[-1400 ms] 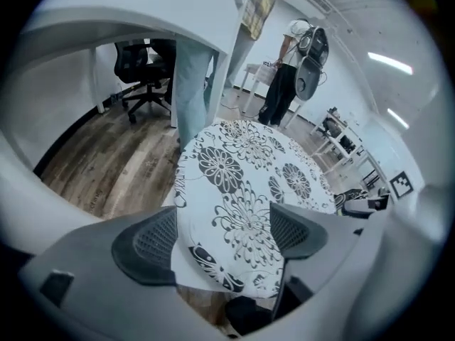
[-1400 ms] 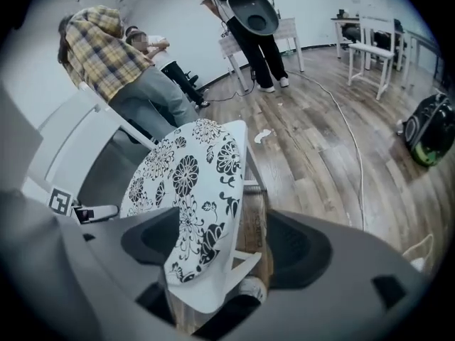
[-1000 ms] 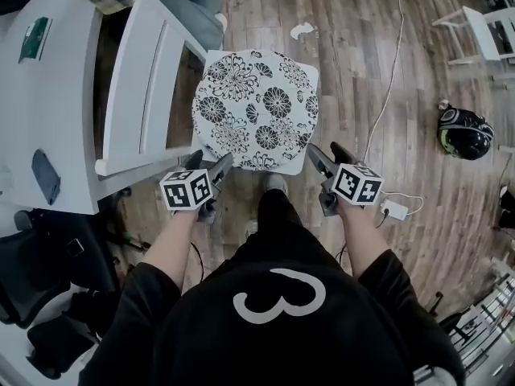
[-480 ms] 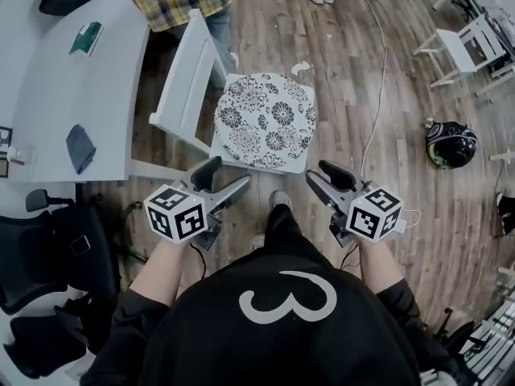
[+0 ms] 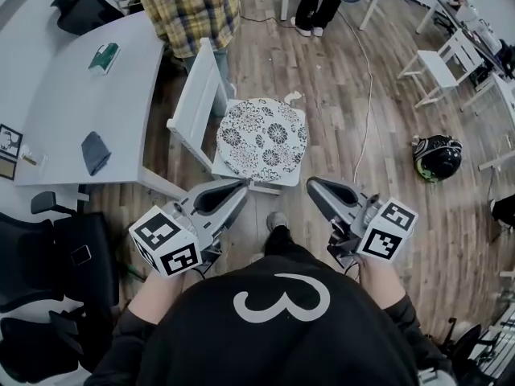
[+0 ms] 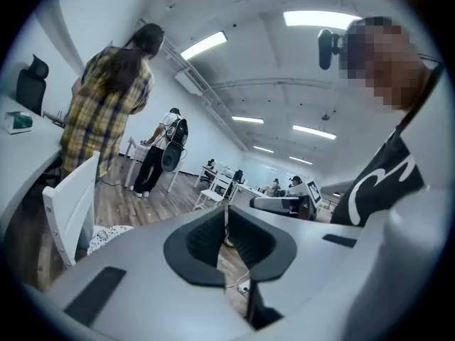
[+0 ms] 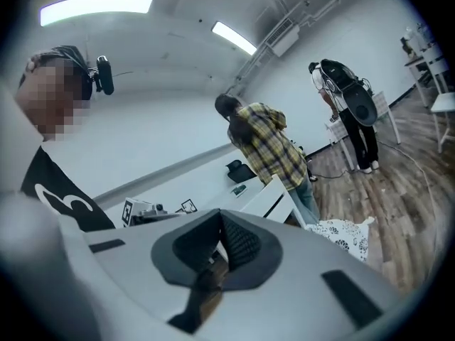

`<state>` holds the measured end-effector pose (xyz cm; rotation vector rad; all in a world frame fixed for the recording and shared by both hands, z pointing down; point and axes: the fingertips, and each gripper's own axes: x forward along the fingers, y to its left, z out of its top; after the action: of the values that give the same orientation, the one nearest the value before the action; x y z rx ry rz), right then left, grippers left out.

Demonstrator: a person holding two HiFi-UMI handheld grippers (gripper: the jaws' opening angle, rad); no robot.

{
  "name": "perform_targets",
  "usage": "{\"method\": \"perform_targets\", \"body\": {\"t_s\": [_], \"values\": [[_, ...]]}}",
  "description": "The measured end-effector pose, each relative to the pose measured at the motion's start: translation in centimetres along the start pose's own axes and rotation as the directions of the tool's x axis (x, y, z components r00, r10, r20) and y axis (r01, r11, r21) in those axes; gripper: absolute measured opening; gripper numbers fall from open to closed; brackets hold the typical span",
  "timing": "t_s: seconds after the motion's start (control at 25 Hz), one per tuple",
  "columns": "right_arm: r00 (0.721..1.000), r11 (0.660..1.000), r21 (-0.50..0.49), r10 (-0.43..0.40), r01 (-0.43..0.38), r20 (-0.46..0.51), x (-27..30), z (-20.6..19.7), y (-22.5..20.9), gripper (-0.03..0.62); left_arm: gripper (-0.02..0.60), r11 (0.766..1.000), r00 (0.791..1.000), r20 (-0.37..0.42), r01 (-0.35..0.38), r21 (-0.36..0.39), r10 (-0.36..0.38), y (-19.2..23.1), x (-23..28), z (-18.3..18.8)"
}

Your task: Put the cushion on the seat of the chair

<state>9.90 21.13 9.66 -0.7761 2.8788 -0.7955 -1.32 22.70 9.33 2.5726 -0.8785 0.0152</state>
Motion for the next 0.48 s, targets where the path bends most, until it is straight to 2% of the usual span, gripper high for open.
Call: {"method": "perform_targets", "body": {"t_s": [0.12, 0.32, 0.48], "values": [[1.000, 1.000, 0.002, -0.002, 0.002, 0.004, 0.3, -0.5, 0.8, 0.009, 0.014, 0.999, 1.000, 0.003, 0.029, 0.025, -0.029, -1.6, -0.8, 0.9], [1.000, 1.000, -0.019, 0.003, -0.003, -0.014, 0.4, -2.0, 2.4, 0.006, 0.014, 1.000, 0.999, 0.021, 0.029, -0.010, -0.029, -2.1, -1.9, 0.7], [0.999, 0.999, -0.035, 0.002, -0.003, -0.032, 0.7, -3.3, 2.9, 0.006, 0.014, 0.999, 0.999, 0.017, 0.033, -0.005, -0.033, -2.1, -2.5, -0.4]]}}
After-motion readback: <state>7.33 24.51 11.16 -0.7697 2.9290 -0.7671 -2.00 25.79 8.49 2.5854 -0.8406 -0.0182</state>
